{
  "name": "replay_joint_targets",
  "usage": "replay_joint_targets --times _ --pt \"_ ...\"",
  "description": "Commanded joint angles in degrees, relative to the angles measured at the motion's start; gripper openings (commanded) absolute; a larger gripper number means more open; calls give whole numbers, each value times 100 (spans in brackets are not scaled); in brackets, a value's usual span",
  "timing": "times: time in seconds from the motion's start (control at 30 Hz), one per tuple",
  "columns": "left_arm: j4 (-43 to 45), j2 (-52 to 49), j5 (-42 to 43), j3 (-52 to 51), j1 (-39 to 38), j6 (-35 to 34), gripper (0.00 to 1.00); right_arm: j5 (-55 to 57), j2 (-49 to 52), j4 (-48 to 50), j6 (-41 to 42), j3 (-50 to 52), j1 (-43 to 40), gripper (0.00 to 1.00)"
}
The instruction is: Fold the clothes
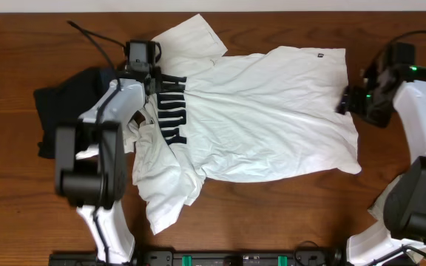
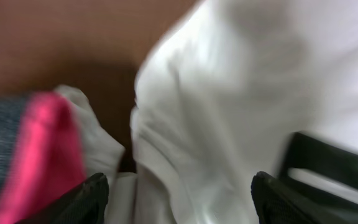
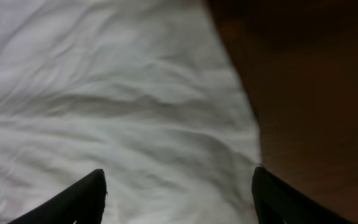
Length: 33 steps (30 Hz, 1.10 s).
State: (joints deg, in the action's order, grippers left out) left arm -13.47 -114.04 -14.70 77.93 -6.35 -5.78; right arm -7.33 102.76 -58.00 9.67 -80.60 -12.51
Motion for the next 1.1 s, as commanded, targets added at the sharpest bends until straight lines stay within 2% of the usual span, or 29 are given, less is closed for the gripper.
replay_joint_targets --times 0.0,0.07,0.23,0.43,0.53,0.63,0.7,0.73,0.9,1.07 --pt "-197 1003 278 87 -79 -9 77 455 170 -7 166 48 -372 69" --pt "-476 1471 431 87 -142 -11 77 496 321 -37 142 52 -525 66" --pt "-1259 2437 529 87 -341 -11 77 313 835 -234 142 81 -581 67" --pt "-2105 3298 527 87 -555 -11 77 -168 1539 -278 142 83 -557 54" --pt "-2420 3532 527 87 -564 -13 78 -205 1775 -284 142 85 -557 35" --pt "-2658 3604 527 87 -564 -13 78 -210 1880 -238 136 85 -557 22" --pt "-2789 3602 527 87 -564 -13 78 -162 1875 -109 96 83 -573 4" --pt "-2844 3595 527 87 -564 -13 78 -76 1871 4 98 76 -592 1" --pt "-2997 3598 529 87 -564 -13 78 914 1869 256 382 -238 -844 1" --pt "-3132 3595 529 87 -564 -11 78 964 1869 142 87 -1003 -1049 1"
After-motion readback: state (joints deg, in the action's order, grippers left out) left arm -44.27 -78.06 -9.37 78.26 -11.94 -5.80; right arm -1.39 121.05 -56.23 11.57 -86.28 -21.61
